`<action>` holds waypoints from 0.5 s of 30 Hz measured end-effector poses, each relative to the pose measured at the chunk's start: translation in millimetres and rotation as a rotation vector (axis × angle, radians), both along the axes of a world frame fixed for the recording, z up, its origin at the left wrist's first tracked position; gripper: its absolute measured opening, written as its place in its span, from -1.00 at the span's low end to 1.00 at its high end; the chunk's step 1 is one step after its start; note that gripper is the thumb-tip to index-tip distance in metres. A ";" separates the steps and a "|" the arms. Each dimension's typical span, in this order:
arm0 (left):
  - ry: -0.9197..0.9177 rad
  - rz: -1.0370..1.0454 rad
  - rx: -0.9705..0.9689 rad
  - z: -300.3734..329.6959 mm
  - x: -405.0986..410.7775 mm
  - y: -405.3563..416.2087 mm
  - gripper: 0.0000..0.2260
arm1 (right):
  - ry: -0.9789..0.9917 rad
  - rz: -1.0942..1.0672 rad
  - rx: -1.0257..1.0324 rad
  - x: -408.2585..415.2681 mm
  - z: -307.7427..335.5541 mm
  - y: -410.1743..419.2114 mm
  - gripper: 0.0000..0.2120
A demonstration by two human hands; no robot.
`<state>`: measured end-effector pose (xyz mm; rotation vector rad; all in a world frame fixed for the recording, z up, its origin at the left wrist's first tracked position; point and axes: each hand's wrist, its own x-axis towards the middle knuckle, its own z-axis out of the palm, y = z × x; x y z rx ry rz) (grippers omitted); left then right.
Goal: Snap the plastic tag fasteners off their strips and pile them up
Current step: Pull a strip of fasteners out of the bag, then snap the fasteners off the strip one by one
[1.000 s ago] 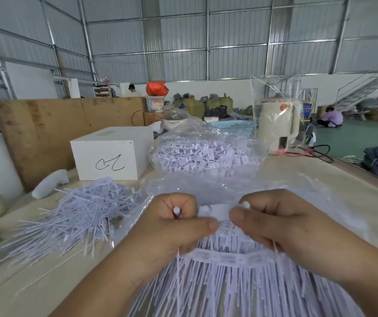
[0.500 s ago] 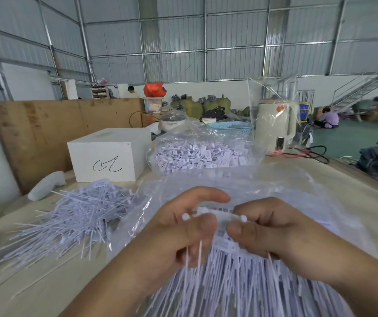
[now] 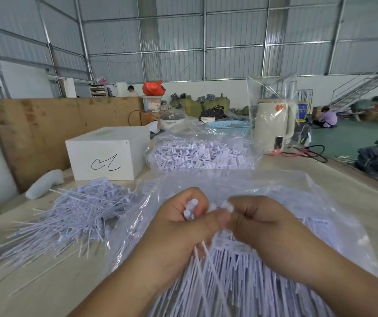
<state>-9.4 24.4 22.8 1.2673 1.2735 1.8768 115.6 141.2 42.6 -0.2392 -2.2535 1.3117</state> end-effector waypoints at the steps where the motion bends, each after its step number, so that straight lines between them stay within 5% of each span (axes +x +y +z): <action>1: -0.007 0.083 0.019 -1.6 -1.6 2.3 -0.67 | 0.058 -0.094 -0.039 0.0 1.0 2.8 -0.59; 4: -0.070 0.182 0.053 -2.8 -13.8 1.1 -0.66 | 0.173 -0.270 -0.004 7.4 6.8 21.0 -0.47; 8: -0.046 -0.085 -0.008 0.5 -13.3 -4.5 -0.83 | 0.073 0.095 -0.080 12.0 4.5 16.7 -0.66; 10: 0.007 -0.266 -0.068 0.9 -7.9 -6.4 -0.68 | 0.042 0.262 -0.079 9.4 0.8 11.7 -0.69; 15: 0.034 -0.462 -0.175 9.3 -5.4 -12.6 -0.64 | -0.024 0.324 -0.165 9.5 -1.1 11.2 -0.59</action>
